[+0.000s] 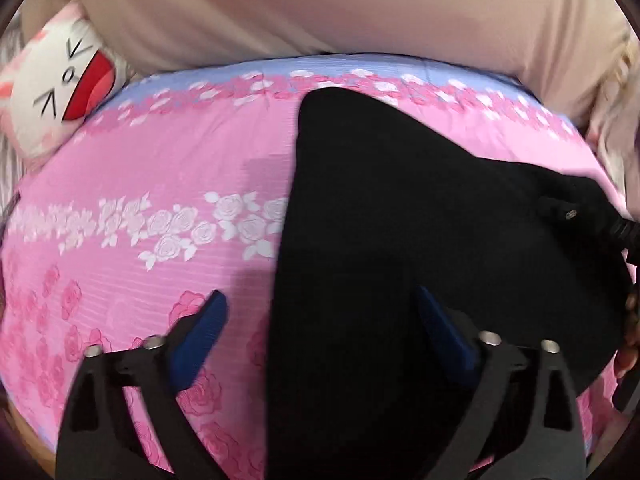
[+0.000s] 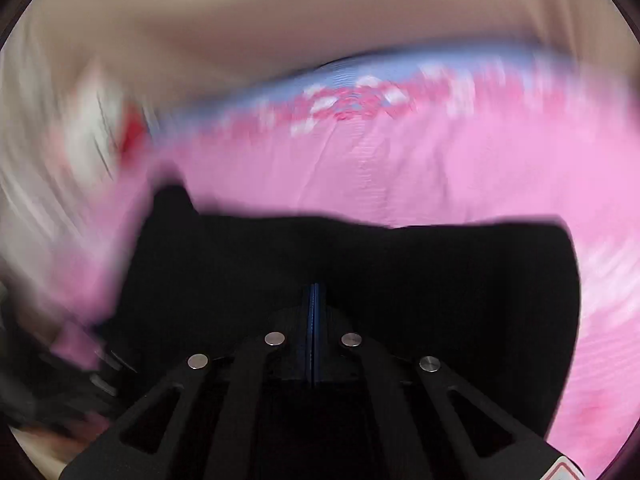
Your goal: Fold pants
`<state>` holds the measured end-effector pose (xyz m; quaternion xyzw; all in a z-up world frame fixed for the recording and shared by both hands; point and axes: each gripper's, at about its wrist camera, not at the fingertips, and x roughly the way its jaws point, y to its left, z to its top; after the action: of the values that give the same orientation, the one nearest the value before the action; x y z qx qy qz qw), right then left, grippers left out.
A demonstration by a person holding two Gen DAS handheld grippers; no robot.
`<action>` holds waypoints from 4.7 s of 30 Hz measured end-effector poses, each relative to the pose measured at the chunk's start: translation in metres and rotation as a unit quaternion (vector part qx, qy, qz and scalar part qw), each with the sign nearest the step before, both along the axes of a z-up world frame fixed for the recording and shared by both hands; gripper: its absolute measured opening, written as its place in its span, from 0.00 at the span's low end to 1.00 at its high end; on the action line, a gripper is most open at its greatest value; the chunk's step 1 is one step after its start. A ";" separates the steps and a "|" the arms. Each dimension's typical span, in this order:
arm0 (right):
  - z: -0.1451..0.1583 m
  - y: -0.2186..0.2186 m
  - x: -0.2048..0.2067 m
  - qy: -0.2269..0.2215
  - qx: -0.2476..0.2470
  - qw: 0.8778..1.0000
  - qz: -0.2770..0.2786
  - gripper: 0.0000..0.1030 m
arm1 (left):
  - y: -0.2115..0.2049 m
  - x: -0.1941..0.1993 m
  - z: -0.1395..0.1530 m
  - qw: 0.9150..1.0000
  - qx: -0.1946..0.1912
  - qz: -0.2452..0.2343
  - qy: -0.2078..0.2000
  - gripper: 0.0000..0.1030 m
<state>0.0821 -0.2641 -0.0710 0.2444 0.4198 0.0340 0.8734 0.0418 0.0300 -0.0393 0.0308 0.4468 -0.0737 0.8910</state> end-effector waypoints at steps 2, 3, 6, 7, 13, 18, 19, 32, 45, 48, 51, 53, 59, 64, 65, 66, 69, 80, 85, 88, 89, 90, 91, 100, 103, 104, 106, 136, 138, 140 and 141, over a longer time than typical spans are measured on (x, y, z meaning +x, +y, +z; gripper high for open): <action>0.027 0.022 -0.015 -0.027 -0.061 0.998 0.000 0.04 | 0.000 0.001 0.003 1.000 0.009 -0.006 -0.002 0.92; 0.035 0.036 -0.020 -0.037 -0.059 0.997 0.019 0.09 | -0.001 0.000 0.007 1.000 0.017 -0.007 -0.007 0.92; 0.039 0.090 -0.002 -0.029 -0.061 0.993 0.098 0.09 | -0.002 -0.003 0.012 1.000 0.020 -0.011 -0.013 0.90; 0.033 0.106 0.015 -0.017 -0.089 0.989 0.113 0.09 | -0.001 -0.005 0.016 1.000 0.012 -0.008 -0.016 0.90; 0.009 0.100 0.078 0.016 -0.090 0.993 0.068 0.01 | 0.014 0.016 0.010 1.000 0.011 0.010 -0.007 0.92; 0.027 0.155 0.072 0.009 -0.083 0.980 0.179 0.11 | 0.028 0.018 0.018 1.000 -0.002 0.018 -0.008 0.92; 0.024 0.164 0.078 0.015 -0.087 0.978 0.187 0.11 | 0.029 0.020 0.018 1.000 -0.004 0.015 -0.005 0.92; 0.060 0.090 0.039 -0.024 -0.152 0.987 0.050 0.08 | 0.025 0.027 0.015 0.999 0.038 0.006 -0.010 0.92; 0.052 0.007 -0.019 -0.019 -0.166 0.985 -0.044 0.17 | 0.003 0.022 0.021 0.995 0.096 0.022 -0.027 0.94; 0.028 -0.017 -0.023 0.010 -0.132 0.989 -0.069 0.17 | -0.001 0.020 0.023 0.994 0.101 0.022 -0.029 0.94; 0.051 -0.021 -0.060 -0.035 -0.107 0.989 -0.094 0.22 | -0.003 0.014 0.030 0.994 0.105 0.022 -0.036 0.94; 0.065 -0.024 -0.086 -0.044 -0.135 0.984 -0.108 0.23 | -0.003 0.010 0.036 0.995 0.095 0.021 -0.037 0.94; 0.060 -0.033 -0.154 -0.046 -0.093 0.988 -0.114 0.57 | -0.024 -0.010 0.046 0.997 0.072 -0.016 -0.039 0.95; 0.037 -0.015 -0.163 -0.044 -0.050 0.996 -0.061 0.57 | -0.067 -0.038 0.044 0.992 0.072 -0.093 -0.038 0.95; 0.030 -0.010 -0.158 -0.036 -0.058 0.996 -0.054 0.56 | -0.076 -0.046 0.042 0.990 0.075 -0.111 -0.038 0.95; 0.026 -0.004 -0.153 -0.033 -0.061 0.997 -0.042 0.41 | -0.087 -0.054 0.039 0.987 0.082 -0.132 -0.037 0.95; 0.031 0.001 -0.140 -0.047 -0.075 0.996 -0.021 0.21 | -0.114 -0.075 0.033 0.976 0.112 -0.180 -0.045 0.95; 0.065 -0.018 -0.099 -0.110 0.076 0.987 0.090 0.17 | -0.151 -0.054 0.045 0.979 0.057 -0.192 -0.049 0.92; 0.057 -0.045 -0.116 -0.105 0.050 0.992 0.042 0.39 | -0.133 -0.009 0.026 0.990 0.051 -0.129 0.001 0.29; 0.043 -0.063 -0.127 -0.083 0.038 0.996 0.016 0.39 | -0.114 0.005 0.024 0.994 0.028 -0.104 0.019 0.29; 0.036 -0.067 -0.129 -0.071 0.036 0.997 0.008 0.39 | -0.114 0.004 0.026 0.994 0.036 -0.101 0.014 0.29; 0.031 -0.067 -0.130 -0.062 0.036 0.997 0.008 0.39 | -0.114 0.001 0.029 0.994 0.042 -0.102 0.006 0.31; 0.028 -0.068 -0.130 -0.061 0.041 0.997 0.010 0.39 | -0.116 -0.003 0.032 0.993 0.041 -0.110 0.001 0.35; 0.028 -0.023 -0.111 -0.044 0.002 0.997 0.056 0.21 | -0.165 -0.076 0.047 0.962 0.105 -0.238 -0.086 0.95; 0.046 -0.021 -0.099 -0.068 0.025 0.995 0.075 0.06 | -0.175 -0.074 0.038 0.958 0.120 -0.246 -0.079 0.95; 0.056 -0.018 -0.093 -0.077 0.023 0.993 0.085 0.05 | -0.175 -0.075 0.038 0.958 0.119 -0.248 -0.079 0.95; 0.065 -0.009 -0.082 -0.083 0.021 0.991 0.106 0.05 | -0.175 -0.076 0.042 0.957 0.121 -0.242 -0.100 0.95; 0.026 0.012 -0.052 -0.020 -0.121 0.985 0.125 0.12 | -0.127 0.005 0.035 0.989 0.022 -0.147 -0.013 0.21; 0.048 0.004 -0.066 -0.051 -0.113 0.987 0.105 0.05 | -0.127 0.000 0.042 0.988 0.012 -0.155 -0.015 0.20; 0.054 -0.014 -0.079 -0.063 -0.096 0.990 0.087 0.05 | -0.132 -0.008 0.051 0.985 0.005 -0.169 -0.026 0.23; 0.043 -0.025 -0.080 -0.049 -0.092 0.992 0.072 0.05 | -0.135 -0.011 0.053 0.984 0.007 -0.173 -0.034 0.30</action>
<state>0.0019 -0.2890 -0.0284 0.1303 0.3941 0.0697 0.9071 0.0305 -0.1047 0.0138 0.1160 0.4050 -0.2221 0.8793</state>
